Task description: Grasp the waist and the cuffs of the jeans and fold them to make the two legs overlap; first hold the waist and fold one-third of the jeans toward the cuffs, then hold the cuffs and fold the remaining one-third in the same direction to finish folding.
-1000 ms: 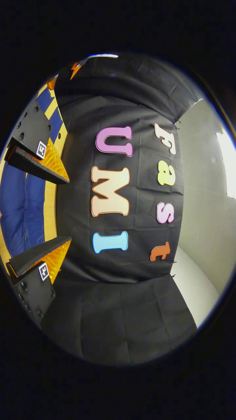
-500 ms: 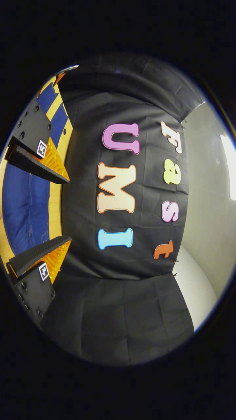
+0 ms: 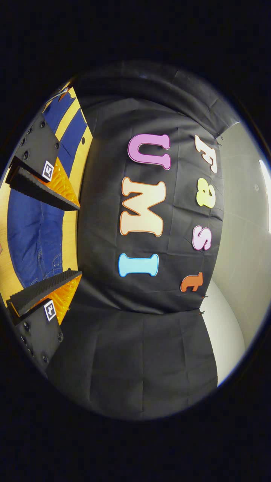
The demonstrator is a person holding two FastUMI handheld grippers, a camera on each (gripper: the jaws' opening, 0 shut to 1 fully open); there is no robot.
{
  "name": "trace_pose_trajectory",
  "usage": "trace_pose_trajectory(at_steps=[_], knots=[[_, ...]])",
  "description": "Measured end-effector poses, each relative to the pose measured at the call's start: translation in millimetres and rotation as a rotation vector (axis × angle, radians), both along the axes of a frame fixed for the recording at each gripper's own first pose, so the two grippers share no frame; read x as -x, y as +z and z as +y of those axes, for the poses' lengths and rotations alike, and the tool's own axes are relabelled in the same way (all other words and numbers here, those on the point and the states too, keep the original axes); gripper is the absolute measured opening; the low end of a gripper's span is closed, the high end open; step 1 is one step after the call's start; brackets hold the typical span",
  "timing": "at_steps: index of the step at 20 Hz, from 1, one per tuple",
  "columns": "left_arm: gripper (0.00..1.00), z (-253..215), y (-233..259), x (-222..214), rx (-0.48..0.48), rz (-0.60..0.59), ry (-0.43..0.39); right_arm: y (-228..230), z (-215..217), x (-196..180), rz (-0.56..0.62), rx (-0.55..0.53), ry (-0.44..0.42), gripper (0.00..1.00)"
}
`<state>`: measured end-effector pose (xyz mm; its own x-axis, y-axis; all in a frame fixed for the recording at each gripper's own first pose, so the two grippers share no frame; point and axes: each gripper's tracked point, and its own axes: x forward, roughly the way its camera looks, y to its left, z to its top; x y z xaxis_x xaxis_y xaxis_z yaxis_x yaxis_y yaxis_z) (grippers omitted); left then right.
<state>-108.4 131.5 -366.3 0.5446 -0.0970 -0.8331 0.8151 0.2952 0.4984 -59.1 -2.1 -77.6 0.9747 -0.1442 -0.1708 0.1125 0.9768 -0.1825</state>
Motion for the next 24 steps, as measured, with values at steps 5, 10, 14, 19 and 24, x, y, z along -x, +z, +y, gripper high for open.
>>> trace_pose_trajectory(at_steps=[5, 10, 14, 19, 24], knots=[[0.87, -5.6, -10.2, -11.0, -0.031, 0.016, -0.089, -1.4, -6.8, 4.7, 0.002, 0.011, -0.027, 0.99], [0.86, -13.1, -15.8, -34.7, -0.049, 0.014, -0.152, -6.3, -15.2, 12.0, 0.012, 0.011, -0.060, 0.99], [0.84, -17.1, -23.1, -50.9, -0.030, 0.041, -0.152, -15.6, -18.5, 17.6, 0.031, -0.004, -0.076, 0.99], [0.47, -19.3, -36.1, -34.1, 0.016, 0.199, -0.122, -12.1, -23.3, 16.5, 0.021, 0.002, -0.083, 0.99], [0.03, -17.8, -35.8, -27.8, -0.024, 0.154, -0.146, -18.3, -47.9, 17.2, 0.052, 0.075, -0.051, 1.00]])
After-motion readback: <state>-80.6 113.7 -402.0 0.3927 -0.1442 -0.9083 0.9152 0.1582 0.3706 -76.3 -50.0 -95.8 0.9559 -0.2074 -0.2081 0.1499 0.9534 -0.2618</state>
